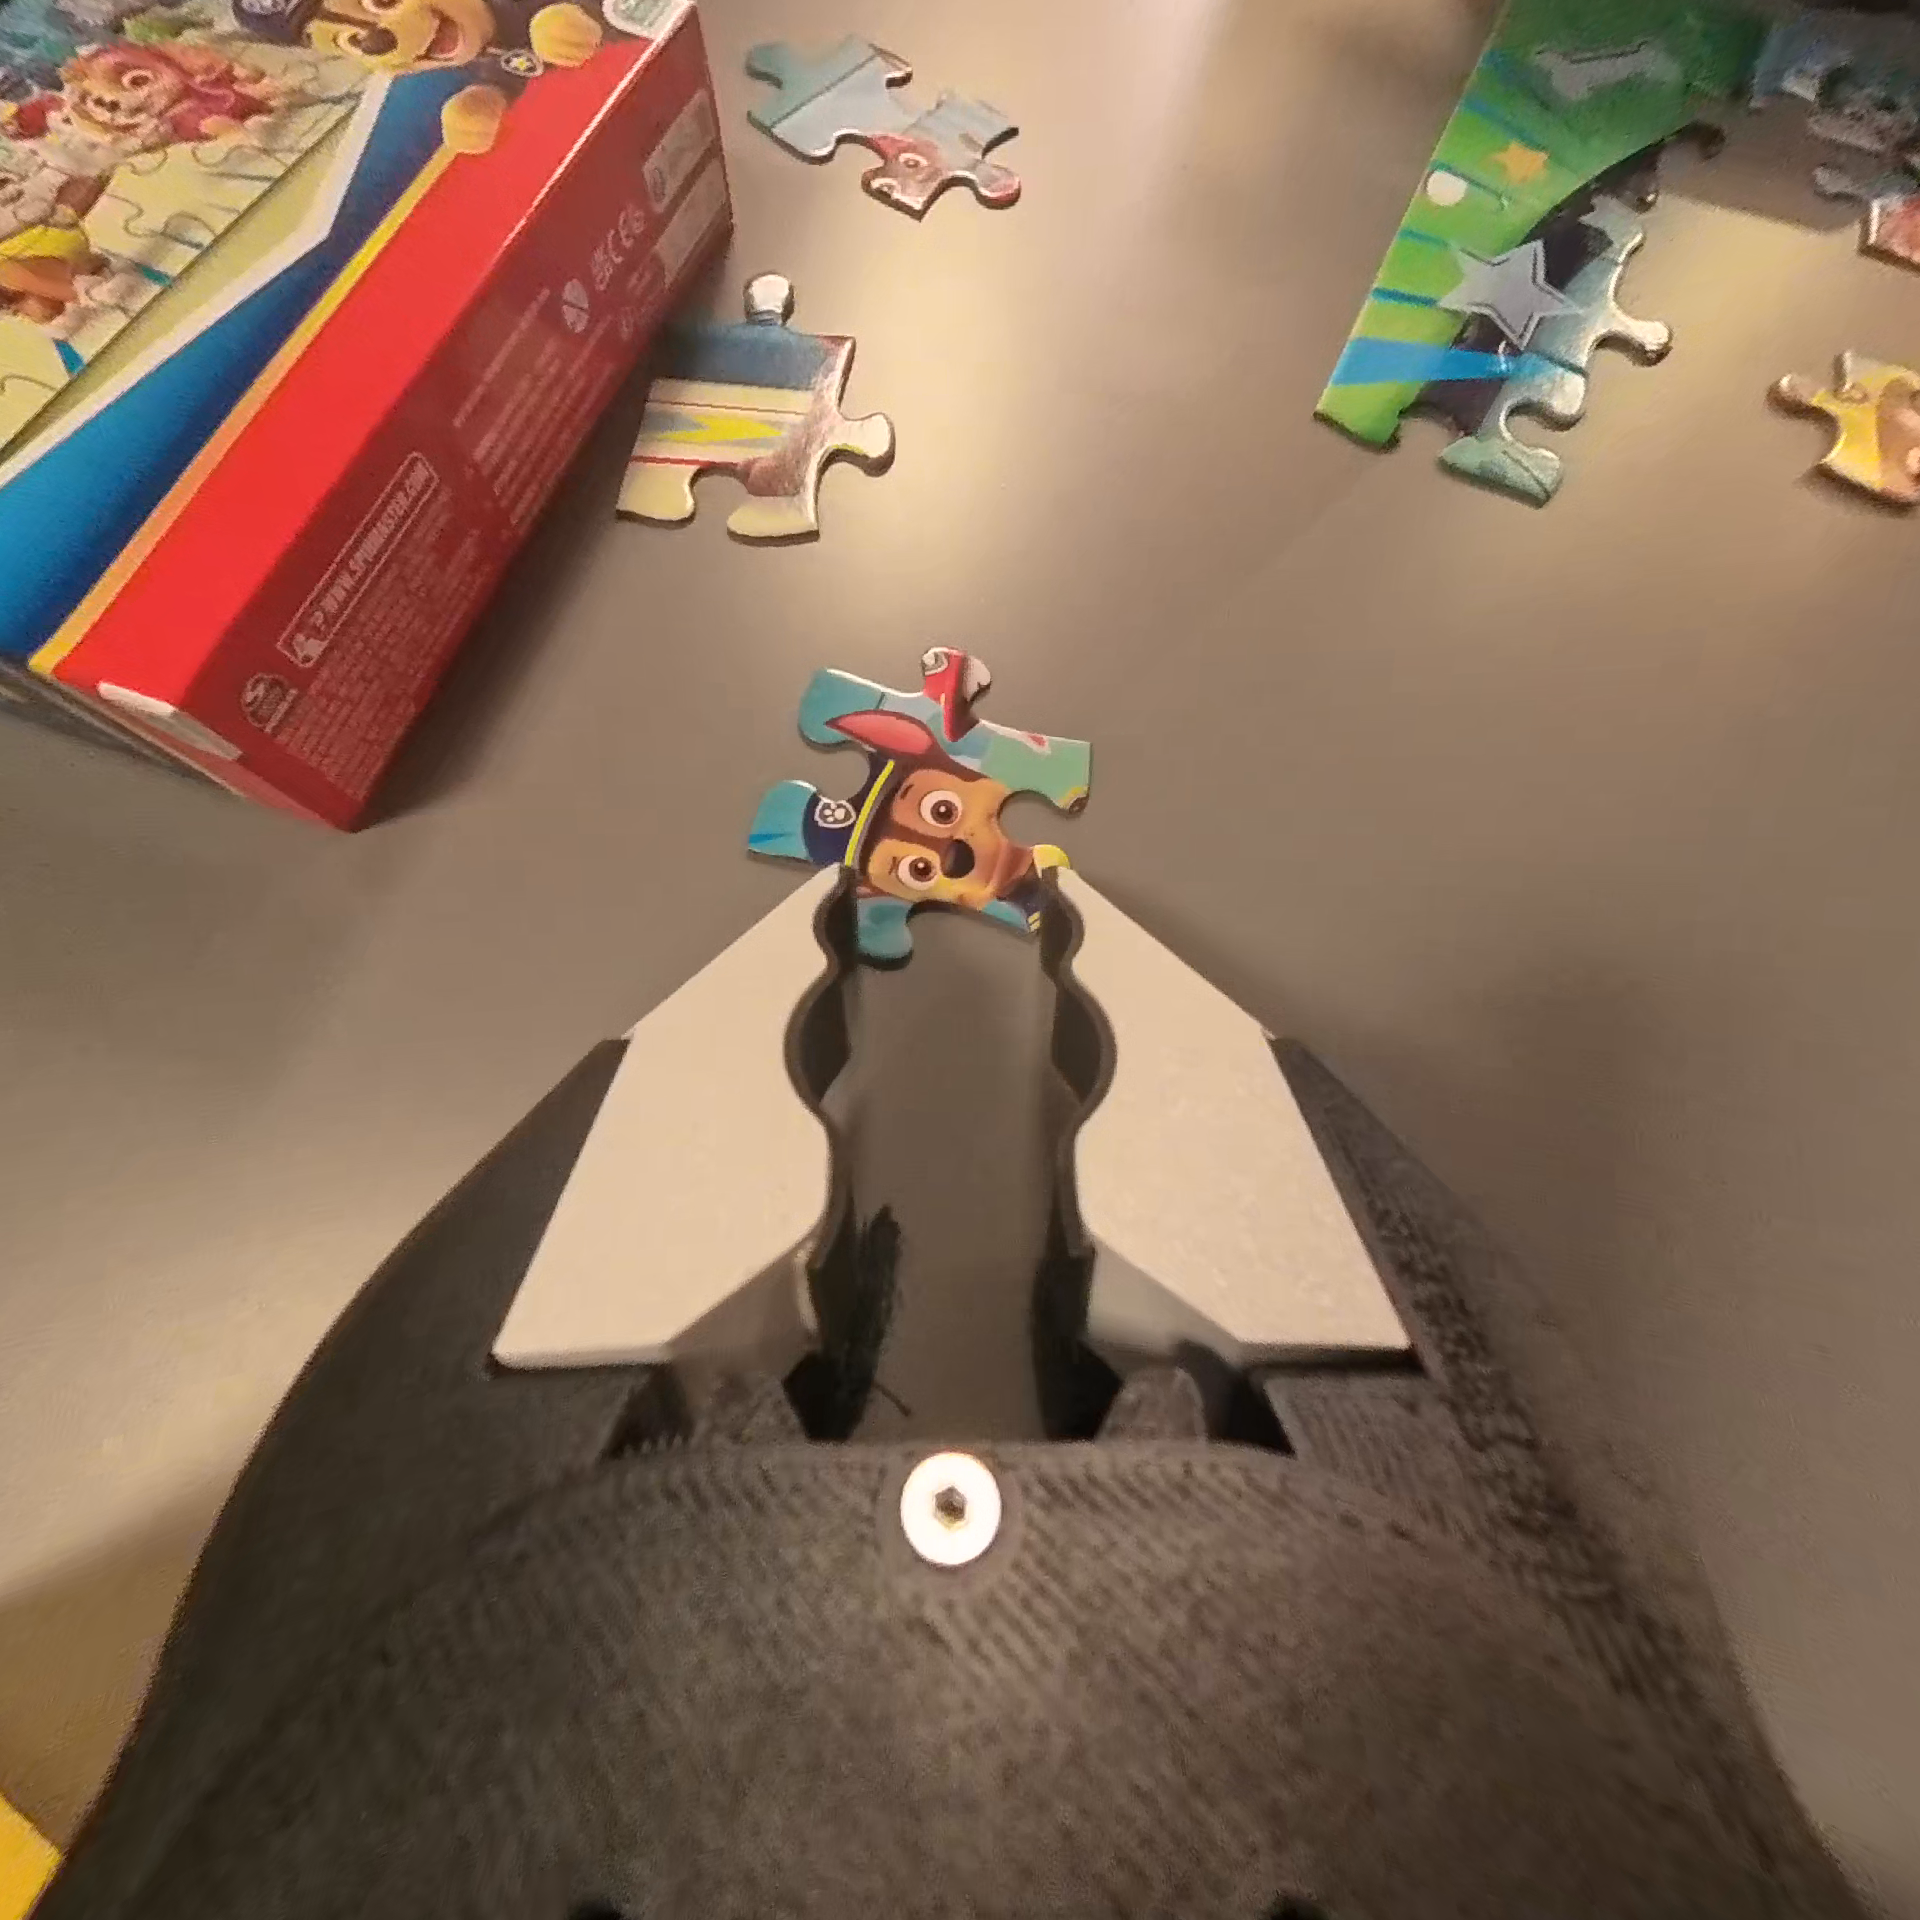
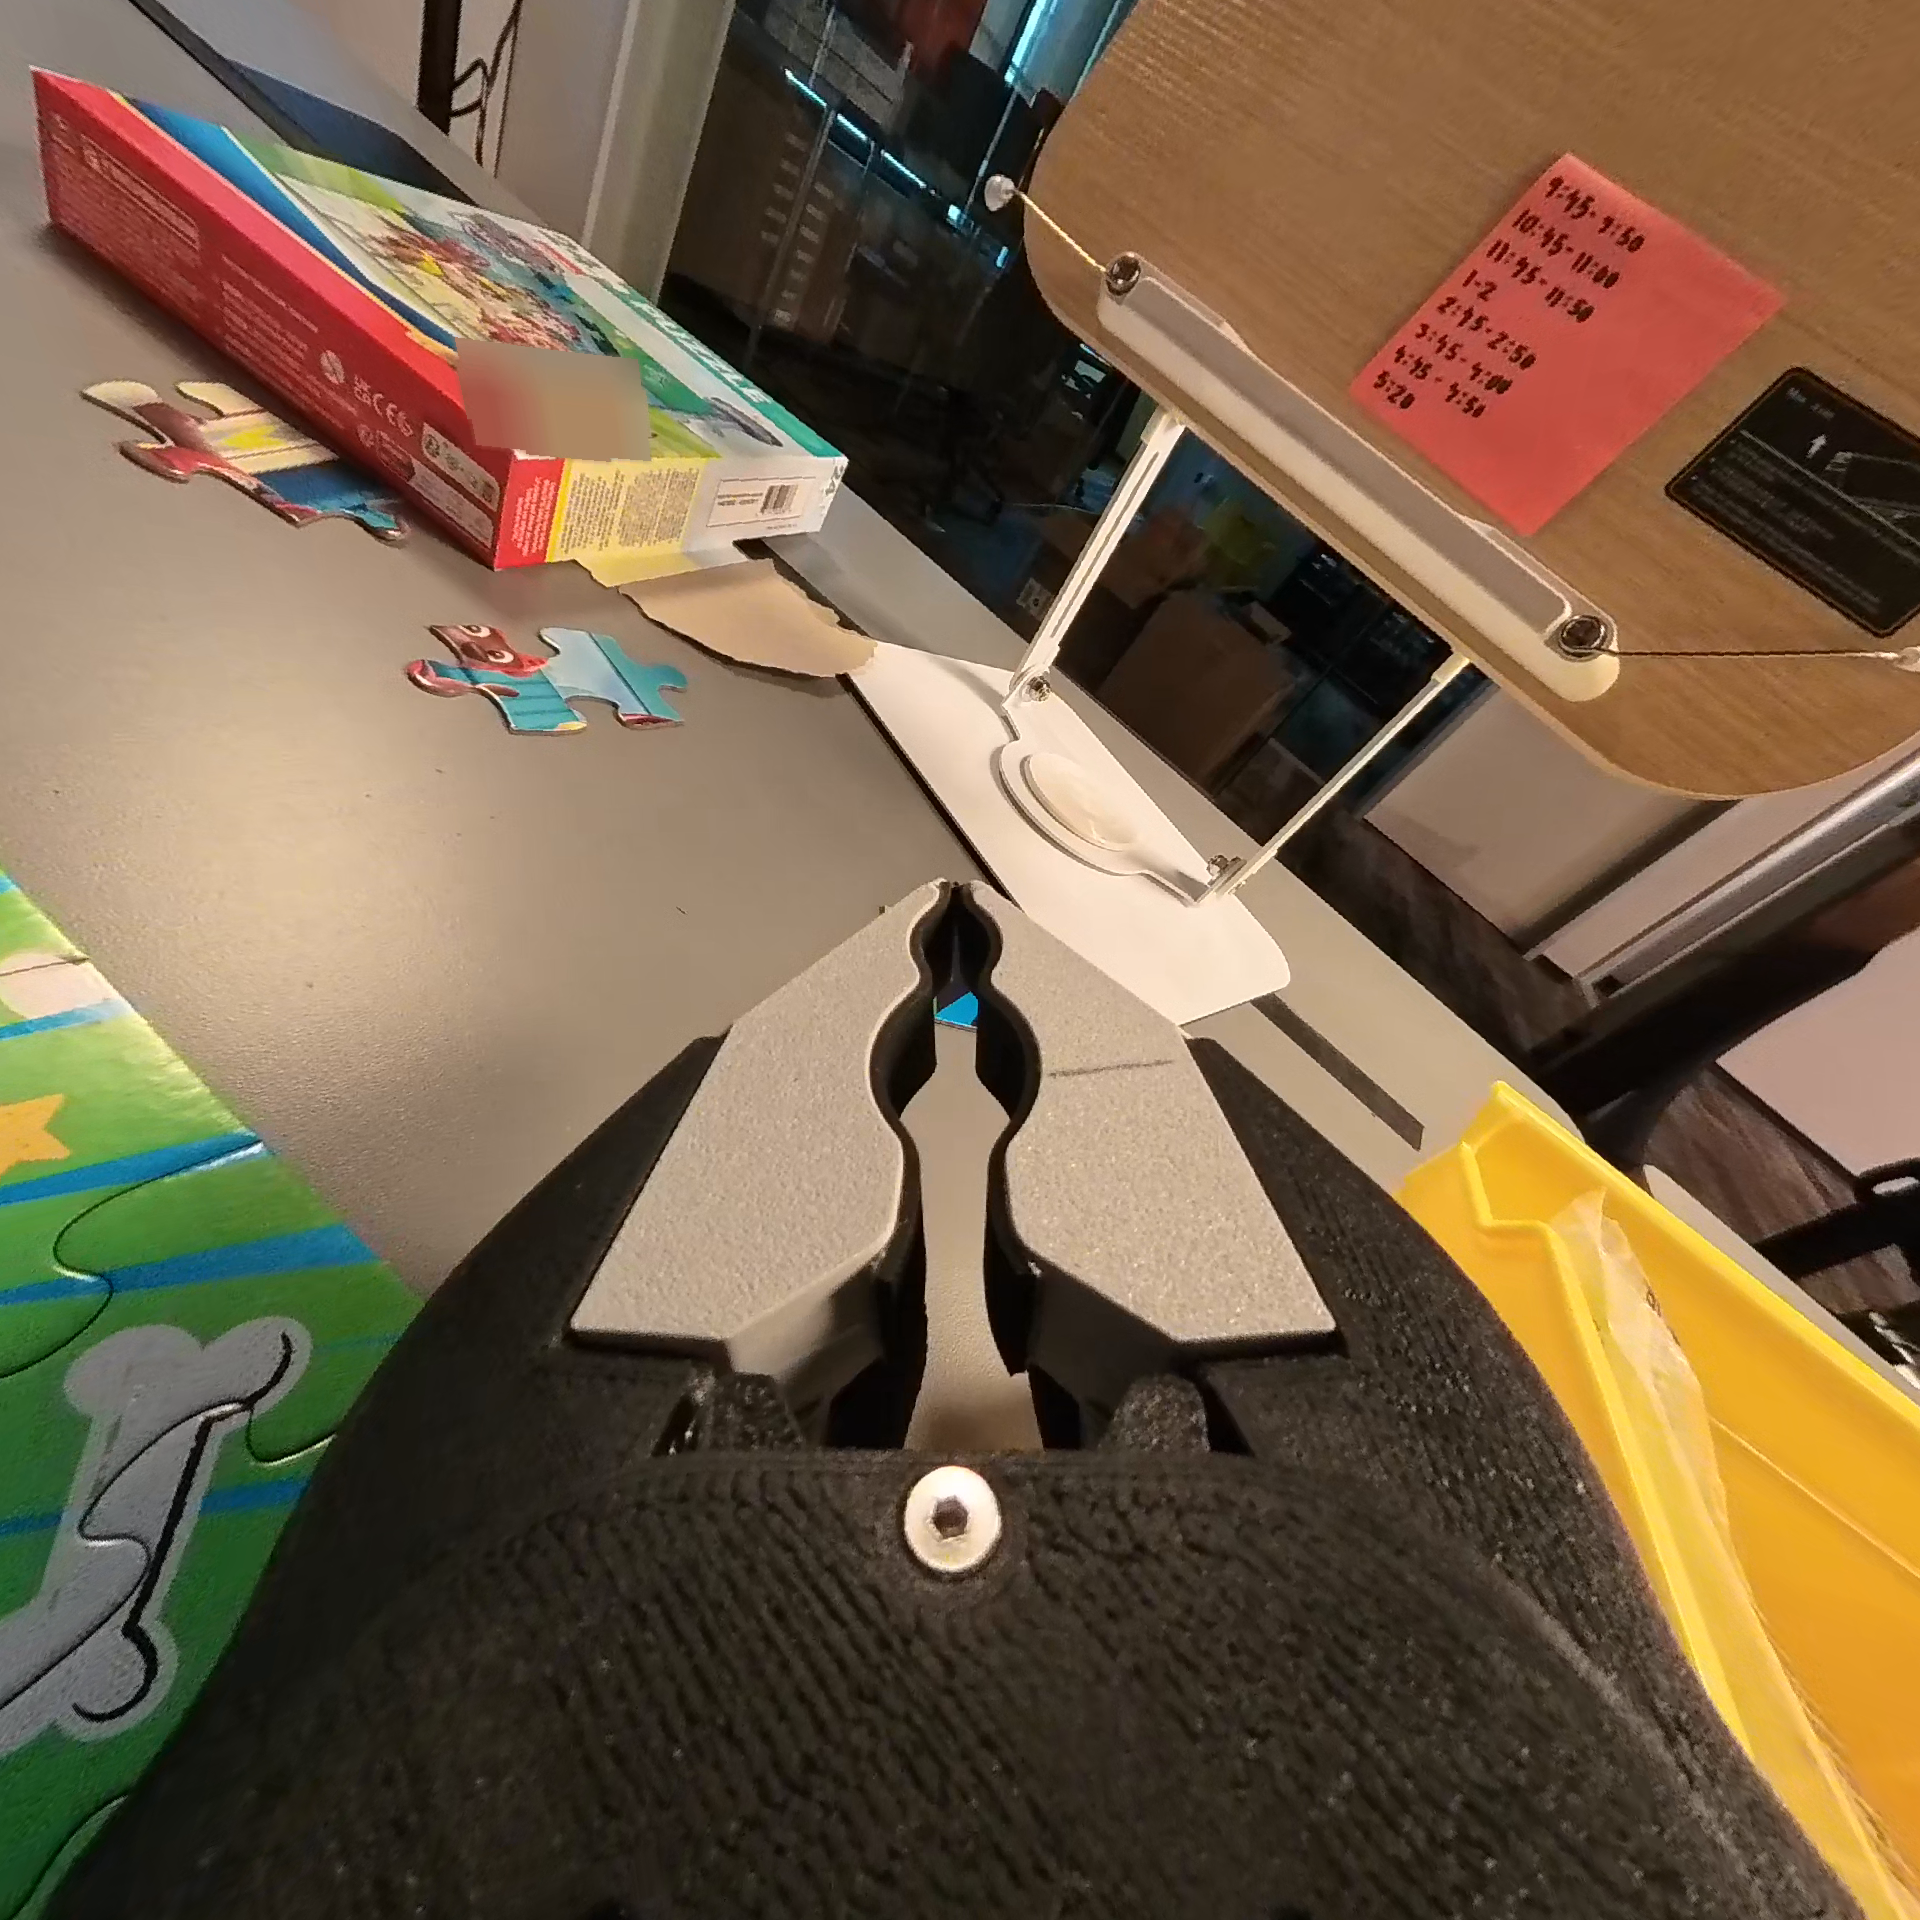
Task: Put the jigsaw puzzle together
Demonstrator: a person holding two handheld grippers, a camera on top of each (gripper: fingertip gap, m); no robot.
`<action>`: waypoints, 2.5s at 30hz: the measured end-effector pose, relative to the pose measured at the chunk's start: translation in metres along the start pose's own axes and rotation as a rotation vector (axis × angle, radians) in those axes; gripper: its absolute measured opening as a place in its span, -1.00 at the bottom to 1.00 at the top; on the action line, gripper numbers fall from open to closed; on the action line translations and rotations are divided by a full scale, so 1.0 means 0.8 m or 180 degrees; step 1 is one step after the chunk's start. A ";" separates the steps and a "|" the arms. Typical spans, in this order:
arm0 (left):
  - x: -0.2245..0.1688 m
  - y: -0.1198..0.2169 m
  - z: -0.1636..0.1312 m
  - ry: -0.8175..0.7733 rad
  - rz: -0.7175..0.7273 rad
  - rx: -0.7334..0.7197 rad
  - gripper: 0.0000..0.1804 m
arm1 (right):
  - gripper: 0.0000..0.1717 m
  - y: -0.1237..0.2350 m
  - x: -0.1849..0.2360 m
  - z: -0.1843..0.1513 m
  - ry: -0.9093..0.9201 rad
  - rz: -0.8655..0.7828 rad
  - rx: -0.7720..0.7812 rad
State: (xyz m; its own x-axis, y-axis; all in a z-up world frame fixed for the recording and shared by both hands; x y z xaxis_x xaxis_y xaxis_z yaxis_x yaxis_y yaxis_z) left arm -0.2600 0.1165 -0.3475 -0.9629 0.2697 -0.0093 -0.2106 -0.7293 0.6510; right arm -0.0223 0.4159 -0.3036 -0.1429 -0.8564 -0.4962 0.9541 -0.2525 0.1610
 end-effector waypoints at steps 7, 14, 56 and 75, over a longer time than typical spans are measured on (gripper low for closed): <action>0.008 0.002 -0.001 0.0127 0.0080 -0.0010 -0.59 | -1.00 -0.001 0.001 0.000 0.0000 0.0018 0.0003; 0.011 0.002 -0.001 0.0222 0.0088 -0.0016 -0.63 | -1.00 -0.001 0.002 0.000 0.0009 0.0030 0.0005; 0.006 0.011 -0.010 0.0053 0.0183 0.0017 -0.78 | -0.86 -0.178 0.278 0.137 0.0495 0.3911 0.1003; 0.002 -0.002 -0.001 -0.0020 0.0289 0.0049 -0.11 | -0.16 -0.181 0.291 0.146 0.0161 0.4096 0.0962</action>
State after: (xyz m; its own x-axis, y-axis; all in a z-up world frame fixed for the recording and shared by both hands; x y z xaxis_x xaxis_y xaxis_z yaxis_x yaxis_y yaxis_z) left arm -0.2612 0.1175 -0.3488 -0.9769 0.2067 0.0550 -0.1197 -0.7413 0.6604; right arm -0.2243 0.2004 -0.3425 0.8311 -0.5424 0.1230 0.3033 0.6274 0.7172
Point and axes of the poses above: each gripper's, where its closed fingertips meet, y back along the fingers, z out of its top, x = y × z across the jaws, the point moved 5 cm from there along y, back along the fingers, and after that the axes turned 3 degrees about z, right-handed, at the moved point
